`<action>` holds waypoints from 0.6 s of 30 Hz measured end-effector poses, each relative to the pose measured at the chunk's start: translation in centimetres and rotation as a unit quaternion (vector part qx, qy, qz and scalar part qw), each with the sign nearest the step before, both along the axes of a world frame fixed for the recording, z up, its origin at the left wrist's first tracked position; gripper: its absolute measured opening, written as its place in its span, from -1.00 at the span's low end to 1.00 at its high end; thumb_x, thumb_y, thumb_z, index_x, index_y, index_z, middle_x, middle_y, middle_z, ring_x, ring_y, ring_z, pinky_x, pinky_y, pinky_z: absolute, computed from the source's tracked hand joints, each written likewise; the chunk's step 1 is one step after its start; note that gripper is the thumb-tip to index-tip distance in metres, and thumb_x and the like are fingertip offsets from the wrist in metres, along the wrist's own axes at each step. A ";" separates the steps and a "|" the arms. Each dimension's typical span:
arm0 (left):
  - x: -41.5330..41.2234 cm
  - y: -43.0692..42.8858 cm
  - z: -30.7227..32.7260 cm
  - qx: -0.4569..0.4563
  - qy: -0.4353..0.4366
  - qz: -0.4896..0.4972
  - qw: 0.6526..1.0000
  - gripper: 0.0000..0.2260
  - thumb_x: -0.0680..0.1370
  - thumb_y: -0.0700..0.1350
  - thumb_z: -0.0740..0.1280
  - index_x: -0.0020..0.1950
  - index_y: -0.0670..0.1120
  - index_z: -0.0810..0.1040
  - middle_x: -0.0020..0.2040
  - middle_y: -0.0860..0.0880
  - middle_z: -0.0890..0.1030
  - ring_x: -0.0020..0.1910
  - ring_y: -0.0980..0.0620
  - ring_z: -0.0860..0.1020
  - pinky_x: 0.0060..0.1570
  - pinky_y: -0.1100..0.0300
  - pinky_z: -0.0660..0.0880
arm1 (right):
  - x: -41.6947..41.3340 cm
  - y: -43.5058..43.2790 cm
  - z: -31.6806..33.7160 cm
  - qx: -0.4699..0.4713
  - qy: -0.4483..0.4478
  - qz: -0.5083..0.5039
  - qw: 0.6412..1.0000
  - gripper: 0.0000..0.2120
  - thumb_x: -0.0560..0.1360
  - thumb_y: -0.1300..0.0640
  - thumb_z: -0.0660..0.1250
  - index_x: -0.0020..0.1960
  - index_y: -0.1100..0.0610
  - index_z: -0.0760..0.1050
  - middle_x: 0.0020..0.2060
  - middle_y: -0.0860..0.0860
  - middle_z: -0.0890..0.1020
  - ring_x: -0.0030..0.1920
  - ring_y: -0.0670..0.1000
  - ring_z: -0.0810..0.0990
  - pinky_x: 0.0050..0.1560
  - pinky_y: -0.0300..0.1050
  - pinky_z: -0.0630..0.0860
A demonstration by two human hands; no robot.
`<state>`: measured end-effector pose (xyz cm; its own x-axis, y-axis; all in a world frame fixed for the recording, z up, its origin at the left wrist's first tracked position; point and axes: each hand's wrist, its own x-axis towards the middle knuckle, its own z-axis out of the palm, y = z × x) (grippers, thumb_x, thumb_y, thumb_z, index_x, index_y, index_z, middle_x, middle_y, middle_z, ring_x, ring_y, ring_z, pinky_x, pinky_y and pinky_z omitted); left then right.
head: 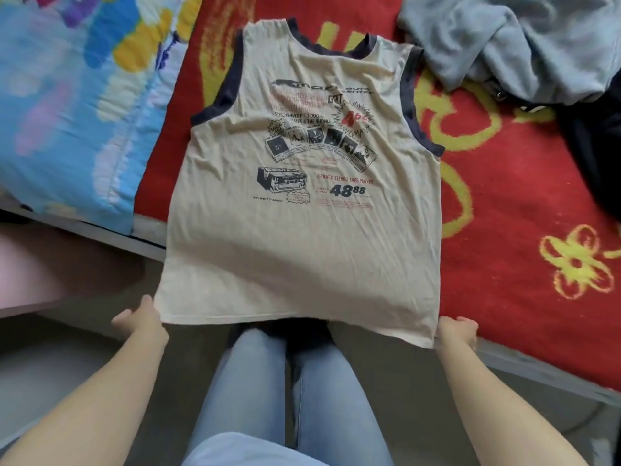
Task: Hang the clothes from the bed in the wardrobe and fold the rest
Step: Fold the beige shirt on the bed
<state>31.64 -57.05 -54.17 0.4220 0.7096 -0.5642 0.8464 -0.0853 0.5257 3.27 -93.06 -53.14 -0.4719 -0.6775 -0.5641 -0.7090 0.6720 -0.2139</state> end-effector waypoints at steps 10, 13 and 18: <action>6.6 -8.7 -0.7 -0.031 -0.027 -0.228 0.973 -0.54 0.56 -0.08 0.28 0.41 -0.20 0.28 0.37 -0.18 0.38 0.32 -0.15 0.37 0.28 0.03 0.31 | 11.3 -4.5 0.9 -0.036 0.005 0.249 0.968 -0.57 0.53 0.10 0.23 0.38 0.13 0.31 0.38 0.19 0.29 0.38 0.20 0.21 0.32 0.17 0.26; 9.9 -10.5 -0.7 -0.012 -0.046 -0.315 0.948 -0.52 0.54 -0.04 0.29 0.41 -0.13 0.28 0.36 -0.15 0.39 0.33 -0.14 0.34 0.30 -0.04 0.31 | 15.3 -6.0 1.5 -0.048 0.013 0.307 0.950 -0.56 0.55 0.09 0.23 0.40 0.13 0.30 0.40 0.19 0.27 0.39 0.20 0.19 0.33 0.13 0.22; 16.4 -13.5 0.6 0.007 -0.065 -0.398 0.915 -0.55 0.55 -0.02 0.30 0.39 -0.10 0.30 0.33 -0.13 0.40 0.30 -0.11 0.35 0.28 -0.04 0.30 | 22.2 -8.6 3.7 -0.058 0.012 0.372 0.926 -0.54 0.56 0.04 0.20 0.42 0.13 0.27 0.42 0.17 0.23 0.40 0.19 0.17 0.32 0.11 0.23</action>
